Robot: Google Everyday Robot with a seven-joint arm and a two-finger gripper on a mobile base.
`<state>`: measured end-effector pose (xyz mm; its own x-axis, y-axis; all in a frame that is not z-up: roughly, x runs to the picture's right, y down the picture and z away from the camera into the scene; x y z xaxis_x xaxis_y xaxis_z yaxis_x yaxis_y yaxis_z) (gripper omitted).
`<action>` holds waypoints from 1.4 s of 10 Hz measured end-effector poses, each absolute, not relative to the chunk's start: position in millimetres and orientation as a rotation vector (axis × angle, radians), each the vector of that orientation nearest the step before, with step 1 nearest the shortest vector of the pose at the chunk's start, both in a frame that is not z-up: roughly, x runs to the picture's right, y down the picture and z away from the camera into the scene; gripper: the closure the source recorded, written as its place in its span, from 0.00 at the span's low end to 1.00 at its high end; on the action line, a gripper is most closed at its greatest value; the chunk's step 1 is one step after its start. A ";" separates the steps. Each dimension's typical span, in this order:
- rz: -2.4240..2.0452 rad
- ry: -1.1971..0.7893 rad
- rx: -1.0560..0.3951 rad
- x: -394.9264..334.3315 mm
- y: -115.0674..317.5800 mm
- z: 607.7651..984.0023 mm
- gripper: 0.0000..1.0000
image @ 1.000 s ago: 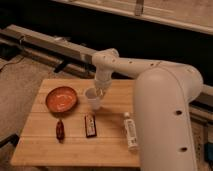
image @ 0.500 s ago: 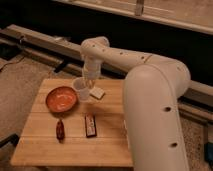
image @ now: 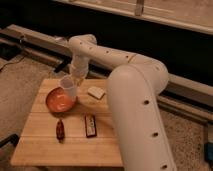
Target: Place the ceramic cup in the ceramic bowl
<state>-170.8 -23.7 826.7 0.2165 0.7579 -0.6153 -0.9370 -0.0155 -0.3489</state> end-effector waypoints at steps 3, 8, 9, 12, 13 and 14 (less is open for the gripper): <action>1.285 0.243 -0.849 -199.4 -13.4 833.1 0.97; 1.186 0.201 -0.885 -224.7 16.5 855.6 0.50; 1.182 0.192 -0.888 -225.5 18.0 859.6 0.38; 1.167 0.171 -0.892 -232.3 20.9 866.0 0.20; 1.160 0.158 -0.899 -235.2 22.7 867.5 0.20; 1.156 0.151 -0.904 -235.7 23.5 868.5 0.20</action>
<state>-235.7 23.5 868.5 0.4352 0.7230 -0.5366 -0.8368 0.1048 -0.5373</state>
